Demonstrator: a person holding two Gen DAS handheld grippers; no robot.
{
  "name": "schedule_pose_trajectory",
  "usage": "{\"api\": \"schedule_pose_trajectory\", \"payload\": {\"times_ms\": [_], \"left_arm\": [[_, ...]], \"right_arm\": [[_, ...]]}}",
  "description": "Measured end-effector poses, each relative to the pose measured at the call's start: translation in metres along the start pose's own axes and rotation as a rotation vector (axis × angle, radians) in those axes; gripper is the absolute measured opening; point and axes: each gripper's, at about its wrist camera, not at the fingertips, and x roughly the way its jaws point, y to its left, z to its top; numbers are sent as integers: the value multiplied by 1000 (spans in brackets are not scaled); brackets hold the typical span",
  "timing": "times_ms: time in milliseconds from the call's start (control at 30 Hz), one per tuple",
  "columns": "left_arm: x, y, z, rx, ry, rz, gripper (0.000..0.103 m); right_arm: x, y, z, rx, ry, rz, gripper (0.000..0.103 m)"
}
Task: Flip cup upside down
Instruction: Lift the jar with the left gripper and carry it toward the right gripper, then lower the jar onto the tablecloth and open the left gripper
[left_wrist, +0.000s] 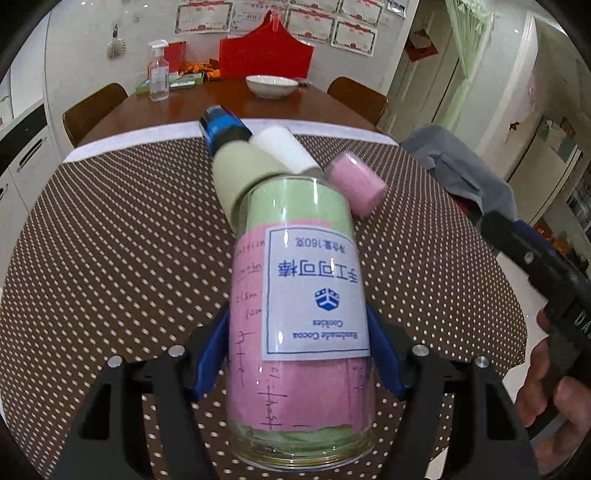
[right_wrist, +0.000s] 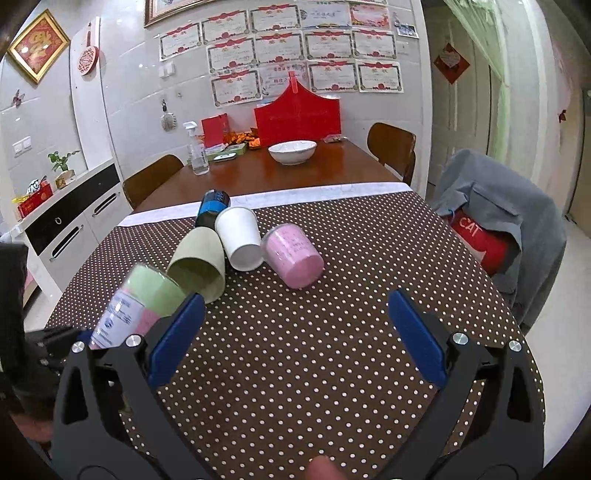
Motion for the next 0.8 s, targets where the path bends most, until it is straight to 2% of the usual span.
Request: {"api": "schedule_pose_trajectory", "payload": {"times_ms": [267,433,500,567,800], "left_arm": [[10,2,-9,-13,7,44,69],[14,3,-7,-3,43,88,70],[11,2,-6,5,22,94,78],[7,1,-7,7,10,97,80],[-12,-2,-6,11,-44,137,80]], "right_arm": [[3,0,-4,-5,16,-4,97],[4,4,-5,-11,19,2,97],[4,5,-5,-13,18,5,97],[3,6,-5,-13,17,5,97],[3,7,-1,-6,19,15,97]]}}
